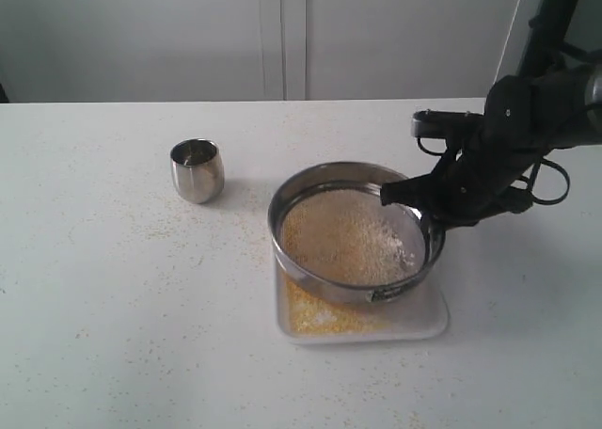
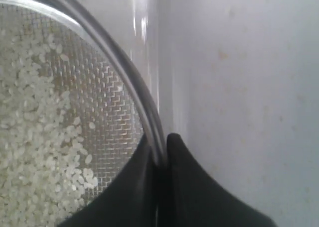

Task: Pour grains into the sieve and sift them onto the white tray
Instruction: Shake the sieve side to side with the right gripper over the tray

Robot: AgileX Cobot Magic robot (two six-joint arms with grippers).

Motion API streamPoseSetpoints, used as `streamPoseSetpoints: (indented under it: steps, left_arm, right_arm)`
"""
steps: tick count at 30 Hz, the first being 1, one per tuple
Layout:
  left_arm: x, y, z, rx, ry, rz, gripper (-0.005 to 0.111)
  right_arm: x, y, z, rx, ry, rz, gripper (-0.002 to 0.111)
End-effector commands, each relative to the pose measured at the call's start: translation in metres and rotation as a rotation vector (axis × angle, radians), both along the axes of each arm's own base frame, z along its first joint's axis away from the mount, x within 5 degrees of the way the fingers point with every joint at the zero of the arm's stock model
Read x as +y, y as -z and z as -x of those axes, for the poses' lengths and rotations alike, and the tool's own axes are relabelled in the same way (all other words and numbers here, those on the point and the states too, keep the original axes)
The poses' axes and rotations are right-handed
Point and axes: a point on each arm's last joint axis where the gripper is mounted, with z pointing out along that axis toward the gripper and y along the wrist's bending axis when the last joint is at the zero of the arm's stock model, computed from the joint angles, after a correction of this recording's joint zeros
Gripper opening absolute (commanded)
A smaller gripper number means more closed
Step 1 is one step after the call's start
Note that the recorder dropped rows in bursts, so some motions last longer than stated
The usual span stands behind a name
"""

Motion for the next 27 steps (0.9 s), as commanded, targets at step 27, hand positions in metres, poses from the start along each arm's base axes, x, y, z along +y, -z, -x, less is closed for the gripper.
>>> streamPoseSetpoints:
  steps: [27]
  left_arm:
    - [0.0,0.0,0.001,-0.002,-0.002,0.001,0.0]
  right_arm:
    - [0.011,-0.033,0.009,-0.223,0.076,-0.117,0.0]
